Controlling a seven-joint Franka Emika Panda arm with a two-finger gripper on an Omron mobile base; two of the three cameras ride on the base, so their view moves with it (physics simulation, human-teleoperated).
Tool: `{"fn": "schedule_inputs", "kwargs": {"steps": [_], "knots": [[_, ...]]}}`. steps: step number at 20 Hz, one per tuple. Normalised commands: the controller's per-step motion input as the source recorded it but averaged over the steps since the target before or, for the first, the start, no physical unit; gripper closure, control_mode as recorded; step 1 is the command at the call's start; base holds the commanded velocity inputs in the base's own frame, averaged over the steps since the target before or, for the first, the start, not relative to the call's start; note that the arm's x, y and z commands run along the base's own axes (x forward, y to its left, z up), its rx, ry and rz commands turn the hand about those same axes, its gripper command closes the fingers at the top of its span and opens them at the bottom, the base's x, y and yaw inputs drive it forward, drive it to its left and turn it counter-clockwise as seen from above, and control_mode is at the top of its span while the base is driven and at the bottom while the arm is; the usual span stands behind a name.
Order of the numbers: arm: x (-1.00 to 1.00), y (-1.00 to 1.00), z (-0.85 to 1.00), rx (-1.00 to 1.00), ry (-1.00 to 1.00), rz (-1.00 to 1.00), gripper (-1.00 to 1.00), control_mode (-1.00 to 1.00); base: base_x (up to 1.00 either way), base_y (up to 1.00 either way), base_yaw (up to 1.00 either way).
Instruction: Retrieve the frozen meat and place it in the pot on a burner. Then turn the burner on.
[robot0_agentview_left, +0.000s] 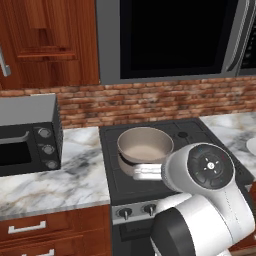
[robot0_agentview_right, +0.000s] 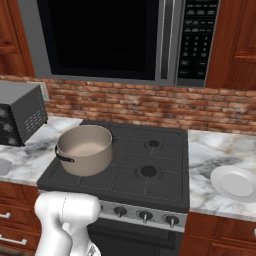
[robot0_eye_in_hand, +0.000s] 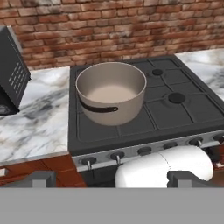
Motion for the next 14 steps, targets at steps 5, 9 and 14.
{"fn": "schedule_inputs", "kwargs": {"steps": [5,9,14], "knots": [[0.00,0.00,0.00,0.00,0.00,0.00,-1.00,1.00,-0.40,-0.61,0.01],[0.00,0.00,0.00,0.00,0.00,0.00,-1.00,1.00,-0.41,-0.32,0.00],[0.00,0.00,0.00,0.00,0.00,0.00,-1.00,1.00,-0.42,-0.07,0.00]]}}
